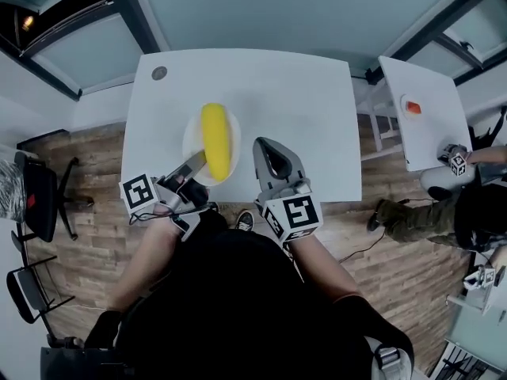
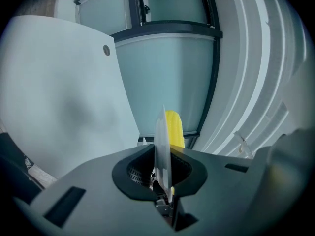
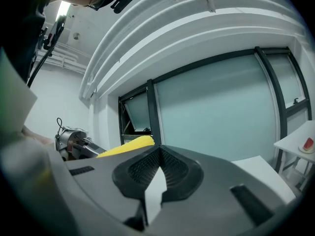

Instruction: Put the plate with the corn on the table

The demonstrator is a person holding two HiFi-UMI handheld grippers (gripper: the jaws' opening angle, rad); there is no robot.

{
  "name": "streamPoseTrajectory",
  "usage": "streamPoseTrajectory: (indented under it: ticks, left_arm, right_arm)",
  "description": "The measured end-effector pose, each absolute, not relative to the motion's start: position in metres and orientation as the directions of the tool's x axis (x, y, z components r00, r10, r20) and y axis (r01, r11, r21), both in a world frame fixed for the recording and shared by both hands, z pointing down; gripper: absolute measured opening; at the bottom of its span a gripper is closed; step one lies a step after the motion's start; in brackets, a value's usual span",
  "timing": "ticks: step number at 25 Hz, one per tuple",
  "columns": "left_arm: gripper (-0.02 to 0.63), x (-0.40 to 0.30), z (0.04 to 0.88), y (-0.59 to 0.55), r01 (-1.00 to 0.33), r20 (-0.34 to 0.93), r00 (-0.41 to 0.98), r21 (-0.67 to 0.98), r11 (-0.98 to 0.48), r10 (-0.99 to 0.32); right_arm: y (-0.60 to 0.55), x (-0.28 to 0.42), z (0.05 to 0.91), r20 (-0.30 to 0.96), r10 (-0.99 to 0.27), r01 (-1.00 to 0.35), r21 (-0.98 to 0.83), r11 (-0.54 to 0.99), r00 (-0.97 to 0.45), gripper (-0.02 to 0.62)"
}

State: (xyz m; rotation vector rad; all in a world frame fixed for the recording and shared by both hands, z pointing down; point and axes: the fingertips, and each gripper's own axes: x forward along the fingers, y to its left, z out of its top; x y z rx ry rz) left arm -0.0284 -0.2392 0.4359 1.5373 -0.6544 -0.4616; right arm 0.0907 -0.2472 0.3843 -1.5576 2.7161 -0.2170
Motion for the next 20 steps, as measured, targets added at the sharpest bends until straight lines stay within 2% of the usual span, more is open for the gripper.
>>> streamPoseTrajectory:
  ticks: [15,20]
  left_arm:
    - [0.032,-0.026,0.502,-0.361,-0.179,0.167,0.845,0.984,0.026,-0.508]
    - [0.032,-0.015,0.545,-0.399,-0.129,0.122,0.872,0.992,0.017,-0.475]
  right_arm:
    - [-0.361,0.087,0.437,0.179,-0.917,-0.934,-0.097,0.344,-0.357,0.003]
    - [-0.383,0.09,0.474,0.237,-0.909,-0.939,-0.119,0.322,-0.342,0.003]
